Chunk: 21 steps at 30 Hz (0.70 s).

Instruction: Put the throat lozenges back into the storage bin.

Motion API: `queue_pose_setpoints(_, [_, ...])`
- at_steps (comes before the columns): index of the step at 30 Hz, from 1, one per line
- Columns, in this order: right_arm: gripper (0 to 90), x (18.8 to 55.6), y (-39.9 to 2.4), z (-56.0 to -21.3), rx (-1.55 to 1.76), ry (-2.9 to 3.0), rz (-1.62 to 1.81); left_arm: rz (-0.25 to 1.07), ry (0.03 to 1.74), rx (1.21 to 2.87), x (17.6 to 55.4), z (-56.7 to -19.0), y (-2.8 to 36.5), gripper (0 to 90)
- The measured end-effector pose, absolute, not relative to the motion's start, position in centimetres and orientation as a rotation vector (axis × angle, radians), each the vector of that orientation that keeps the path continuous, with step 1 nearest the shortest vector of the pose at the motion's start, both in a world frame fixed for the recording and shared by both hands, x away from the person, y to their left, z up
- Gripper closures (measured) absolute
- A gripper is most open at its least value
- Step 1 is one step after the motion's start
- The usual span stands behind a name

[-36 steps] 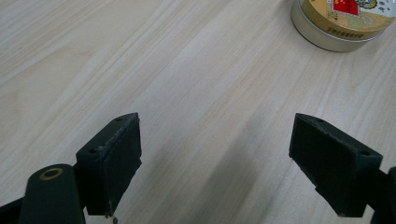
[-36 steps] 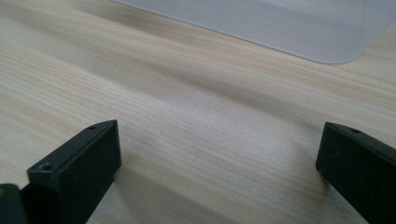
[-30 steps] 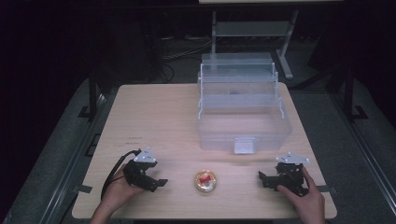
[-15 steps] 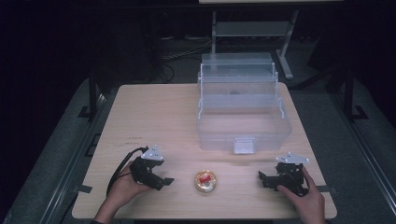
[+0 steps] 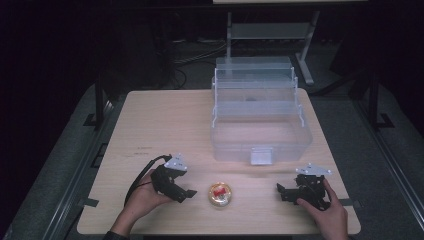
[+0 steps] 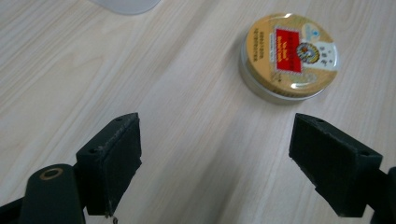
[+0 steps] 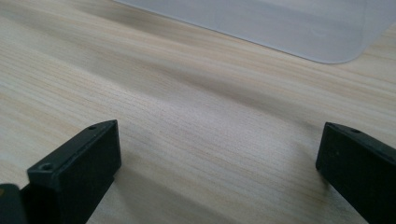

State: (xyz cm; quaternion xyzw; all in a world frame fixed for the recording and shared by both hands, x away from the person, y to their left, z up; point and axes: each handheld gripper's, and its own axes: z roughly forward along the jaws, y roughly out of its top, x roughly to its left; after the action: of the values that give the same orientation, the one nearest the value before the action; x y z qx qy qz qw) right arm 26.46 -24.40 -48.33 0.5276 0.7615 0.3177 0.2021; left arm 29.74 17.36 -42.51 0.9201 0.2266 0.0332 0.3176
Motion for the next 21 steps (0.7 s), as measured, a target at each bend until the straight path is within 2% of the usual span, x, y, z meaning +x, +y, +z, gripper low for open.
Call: queue_pose_setpoints(21, [0.0, 26.5, -24.4, -48.3, 1.473, 2.126, 0.887, 0.060, 0.466, 2.465, 29.9, -41.8, 12.8, 16.1])
